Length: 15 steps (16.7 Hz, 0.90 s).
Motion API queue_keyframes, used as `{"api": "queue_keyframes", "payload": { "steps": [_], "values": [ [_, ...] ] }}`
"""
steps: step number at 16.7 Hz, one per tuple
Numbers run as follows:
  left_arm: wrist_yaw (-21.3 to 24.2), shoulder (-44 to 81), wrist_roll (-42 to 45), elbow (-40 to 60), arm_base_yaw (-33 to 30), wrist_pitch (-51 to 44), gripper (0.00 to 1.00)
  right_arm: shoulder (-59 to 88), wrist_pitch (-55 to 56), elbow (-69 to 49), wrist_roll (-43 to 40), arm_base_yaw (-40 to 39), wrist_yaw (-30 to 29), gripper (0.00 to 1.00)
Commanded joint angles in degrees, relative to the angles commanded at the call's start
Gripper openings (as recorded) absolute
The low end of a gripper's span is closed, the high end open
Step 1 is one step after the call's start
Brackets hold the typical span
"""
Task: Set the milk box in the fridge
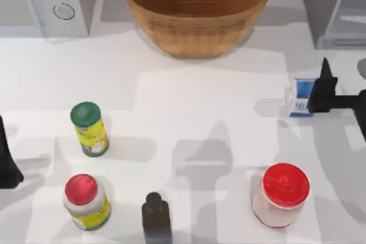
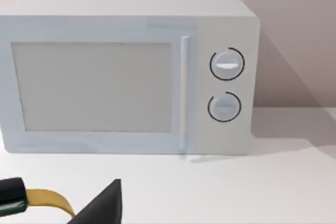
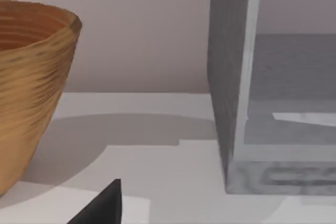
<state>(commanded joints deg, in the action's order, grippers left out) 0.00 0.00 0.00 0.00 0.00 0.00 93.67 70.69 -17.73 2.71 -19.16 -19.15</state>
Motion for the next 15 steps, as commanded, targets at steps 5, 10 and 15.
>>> {"api": "queue_keyframes", "payload": {
  "steps": [5, 10, 15],
  "values": [
    [0.0, 0.0, 0.0, 0.0, 0.0, 0.0, 1.00, 19.6, 15.4, -3.5, 0.0, -2.5, -4.6, 1.00],
    [0.0, 0.0, 0.0, 0.0, 0.0, 0.0, 1.00, 35.2, 26.5, -6.2, 0.7, -5.3, -8.4, 1.00],
    [0.0, 0.0, 0.0, 0.0, 0.0, 0.0, 1.00, 42.5, 32.2, -8.4, 1.2, -8.2, -10.4, 1.00]
  ]
}}
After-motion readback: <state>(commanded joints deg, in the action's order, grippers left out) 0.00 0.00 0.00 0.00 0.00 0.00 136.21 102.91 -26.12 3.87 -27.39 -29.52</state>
